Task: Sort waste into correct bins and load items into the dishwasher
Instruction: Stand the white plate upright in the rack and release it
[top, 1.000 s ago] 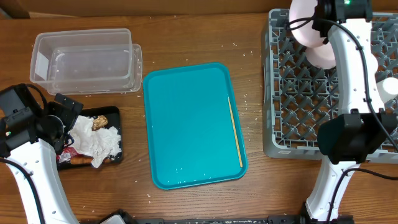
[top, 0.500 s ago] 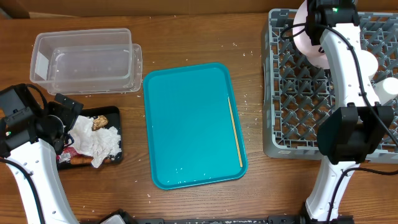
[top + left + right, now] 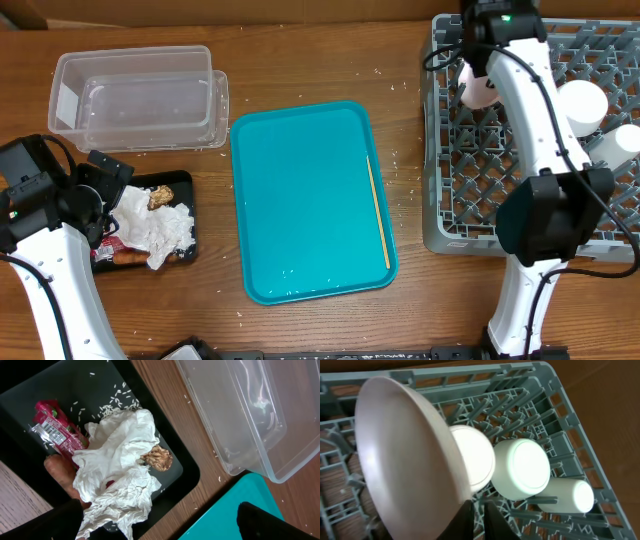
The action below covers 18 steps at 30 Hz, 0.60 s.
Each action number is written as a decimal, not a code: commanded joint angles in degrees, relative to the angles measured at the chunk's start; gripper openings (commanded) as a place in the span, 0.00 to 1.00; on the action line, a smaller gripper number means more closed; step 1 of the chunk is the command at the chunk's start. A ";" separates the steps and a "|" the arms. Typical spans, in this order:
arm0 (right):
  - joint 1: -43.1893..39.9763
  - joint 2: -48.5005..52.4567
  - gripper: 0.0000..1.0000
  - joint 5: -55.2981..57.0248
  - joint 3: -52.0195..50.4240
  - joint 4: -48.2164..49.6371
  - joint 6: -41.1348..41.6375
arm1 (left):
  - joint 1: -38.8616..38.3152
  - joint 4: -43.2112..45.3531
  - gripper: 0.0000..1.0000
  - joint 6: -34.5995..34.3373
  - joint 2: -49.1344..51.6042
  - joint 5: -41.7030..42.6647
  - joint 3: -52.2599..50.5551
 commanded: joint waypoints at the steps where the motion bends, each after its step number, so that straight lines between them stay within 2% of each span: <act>1: 0.96 -0.72 0.20 0.83 -0.22 -0.57 0.28 | 0.09 0.00 1.00 -0.57 0.02 0.04 0.96; 8: 2.29 -1.70 0.54 -2.25 0.81 -2.62 1.05 | 0.09 0.00 1.00 -0.57 0.02 0.04 0.96; 11: 2.34 -2.78 0.84 -5.62 3.06 -5.95 4.63 | 0.09 0.00 1.00 -0.55 0.02 0.04 0.96; 14: 2.34 -5.16 0.94 -11.21 5.75 -10.05 6.60 | 0.09 0.00 1.00 -0.57 0.02 0.04 0.96; 18: 2.34 -8.85 1.00 -22.21 6.88 -12.96 6.21 | 0.09 0.00 1.00 -0.55 0.02 0.04 0.96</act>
